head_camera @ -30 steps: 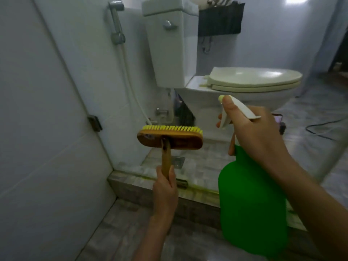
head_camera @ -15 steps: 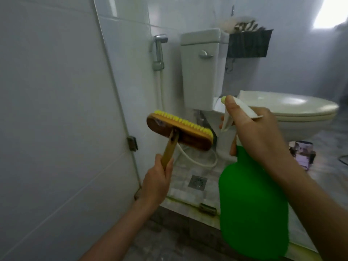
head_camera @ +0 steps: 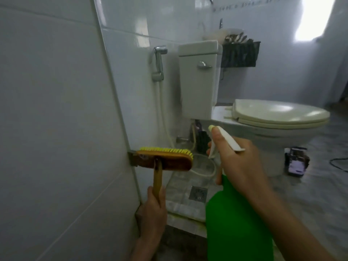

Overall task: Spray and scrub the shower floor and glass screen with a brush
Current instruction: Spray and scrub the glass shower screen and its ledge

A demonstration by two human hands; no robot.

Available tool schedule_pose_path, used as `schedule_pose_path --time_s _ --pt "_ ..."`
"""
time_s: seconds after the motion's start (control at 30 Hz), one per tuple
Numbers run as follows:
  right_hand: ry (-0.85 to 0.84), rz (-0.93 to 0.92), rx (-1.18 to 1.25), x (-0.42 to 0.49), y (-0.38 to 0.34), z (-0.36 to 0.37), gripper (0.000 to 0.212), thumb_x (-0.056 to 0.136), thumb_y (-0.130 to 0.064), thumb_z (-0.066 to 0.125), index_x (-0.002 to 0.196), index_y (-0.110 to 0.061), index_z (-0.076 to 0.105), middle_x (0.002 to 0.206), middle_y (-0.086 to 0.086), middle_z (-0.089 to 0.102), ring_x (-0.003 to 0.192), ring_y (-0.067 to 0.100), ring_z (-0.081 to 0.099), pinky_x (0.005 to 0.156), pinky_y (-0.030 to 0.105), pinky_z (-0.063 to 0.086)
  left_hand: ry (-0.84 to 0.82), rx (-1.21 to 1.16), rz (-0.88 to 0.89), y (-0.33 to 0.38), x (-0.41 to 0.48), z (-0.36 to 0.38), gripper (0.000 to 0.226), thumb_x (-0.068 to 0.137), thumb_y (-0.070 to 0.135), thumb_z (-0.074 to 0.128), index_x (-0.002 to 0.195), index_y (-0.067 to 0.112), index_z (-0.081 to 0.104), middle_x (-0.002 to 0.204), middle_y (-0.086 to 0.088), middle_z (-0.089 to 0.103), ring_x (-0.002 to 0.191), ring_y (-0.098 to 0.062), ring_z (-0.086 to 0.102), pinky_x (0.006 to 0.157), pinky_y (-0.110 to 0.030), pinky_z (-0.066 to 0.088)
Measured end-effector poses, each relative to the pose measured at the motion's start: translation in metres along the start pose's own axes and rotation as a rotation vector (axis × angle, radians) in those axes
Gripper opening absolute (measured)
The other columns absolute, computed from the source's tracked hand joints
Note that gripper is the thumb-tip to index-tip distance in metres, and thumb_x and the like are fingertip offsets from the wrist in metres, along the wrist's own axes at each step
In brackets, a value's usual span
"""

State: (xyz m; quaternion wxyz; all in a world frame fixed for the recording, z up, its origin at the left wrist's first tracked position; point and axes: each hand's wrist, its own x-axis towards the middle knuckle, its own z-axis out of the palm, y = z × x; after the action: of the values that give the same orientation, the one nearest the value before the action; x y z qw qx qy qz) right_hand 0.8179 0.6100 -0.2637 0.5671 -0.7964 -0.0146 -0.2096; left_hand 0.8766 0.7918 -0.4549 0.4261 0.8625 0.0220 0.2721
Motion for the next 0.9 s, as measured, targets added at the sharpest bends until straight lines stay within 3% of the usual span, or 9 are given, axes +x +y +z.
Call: schedule_pose_path --time_s 0.17,0.33,0.43,0.5,0.57,0.63,0.73,0.83,0.9 --pt "-0.009 -0.007 -0.058 0.000 0.005 0.008 0.061 0.099 -0.048 0.047 0.078 0.007 0.065 0.058 0.019 0.063 0.034 0.018 0.058 0.041 0.027 0.049 0.095 -0.182 0.075 0.021 0.044 -0.011 0.032 0.095 0.044 0.032 0.082 0.018 0.045 0.052 0.001 0.040 0.039 -0.007 0.038 0.036 -0.019 0.029" --pt "0.006 -0.007 -0.118 -0.005 0.020 0.014 0.062 0.097 -0.051 0.046 0.077 0.004 0.064 0.046 0.016 0.056 0.047 0.030 0.061 0.053 0.037 0.050 0.085 -0.185 -0.002 0.012 0.024 0.016 0.023 0.098 0.035 0.037 0.080 0.022 0.043 0.050 0.003 0.038 0.039 -0.010 0.044 0.036 -0.019 0.031" --pt "-0.038 0.065 -0.126 -0.011 0.032 0.018 0.059 0.098 -0.049 0.045 0.075 0.003 0.060 0.035 0.002 0.050 0.034 0.013 0.056 0.038 0.018 0.043 -0.021 -0.125 -0.040 -0.020 -0.026 0.030 0.045 0.095 0.058 0.024 0.078 0.025 0.050 0.051 0.008 0.043 0.040 -0.003 0.045 0.052 -0.017 0.043" --pt "-0.050 0.088 -0.119 -0.013 0.038 0.021 0.055 0.099 -0.047 0.046 0.069 -0.002 0.055 0.035 -0.003 0.049 0.032 0.010 0.055 0.035 0.014 0.040 -0.099 -0.068 -0.089 -0.041 -0.033 0.033 0.072 0.091 0.064 0.020 0.098 0.006 0.061 0.054 0.010 0.048 0.050 -0.011 0.056 0.049 -0.018 0.043" --pt "-0.044 0.085 -0.108 -0.011 0.041 0.025 0.053 0.100 -0.045 0.047 0.065 -0.005 0.053 0.035 -0.002 0.048 0.032 0.011 0.055 0.035 0.013 0.039 -0.096 -0.021 -0.105 -0.043 -0.020 0.031 0.044 0.095 0.046 0.036 0.110 0.008 0.054 0.059 0.005 0.052 0.055 -0.016 0.057 0.052 -0.029 0.044" --pt "-0.042 0.078 -0.107 -0.009 0.044 0.029 0.054 0.100 -0.044 0.046 0.070 -0.001 0.057 0.035 0.001 0.048 0.031 0.009 0.055 0.036 0.013 0.041 -0.039 -0.098 -0.022 -0.036 0.004 0.022 0.012 0.097 0.033 0.042 0.092 0.022 0.046 0.055 0.001 0.049 0.045 -0.014 0.049 0.044 -0.027 0.039" --pt "-0.034 0.060 -0.100 -0.008 0.054 0.037 0.053 0.100 -0.044 0.046 0.076 -0.001 0.063 0.035 0.000 0.050 0.031 0.007 0.054 0.037 0.012 0.042 0.050 -0.116 0.071 -0.033 0.016 0.025 0.014 0.096 0.028 0.044 0.083 0.023 0.044 0.049 -0.001 0.044 0.038 -0.011 0.045 0.037 -0.019 0.032" --pt "-0.021 0.063 -0.091 -0.015 0.069 0.043 0.055 0.099 -0.045 0.047 0.077 0.003 0.063 0.047 0.010 0.056 0.033 0.009 0.055 0.037 0.014 0.042 -0.078 -0.077 -0.172 -0.066 -0.024 0.052 0.025 0.096 0.025 0.046 0.111 0.006 0.055 0.055 0.005 0.051 0.048 -0.006 0.054 0.044 -0.018 0.036" --pt "-0.026 0.075 -0.111 -0.020 0.075 0.044 0.056 0.100 -0.045 0.047 0.078 0.004 0.062 0.054 0.015 0.059 0.033 0.013 0.057 0.037 0.018 0.044 -0.176 -0.068 -0.300 -0.083 -0.051 0.053 0.046 0.096 0.038 0.040 0.132 0.009 0.045 0.069 0.001 0.059 0.063 -0.020 0.063 0.053 -0.027 0.041"
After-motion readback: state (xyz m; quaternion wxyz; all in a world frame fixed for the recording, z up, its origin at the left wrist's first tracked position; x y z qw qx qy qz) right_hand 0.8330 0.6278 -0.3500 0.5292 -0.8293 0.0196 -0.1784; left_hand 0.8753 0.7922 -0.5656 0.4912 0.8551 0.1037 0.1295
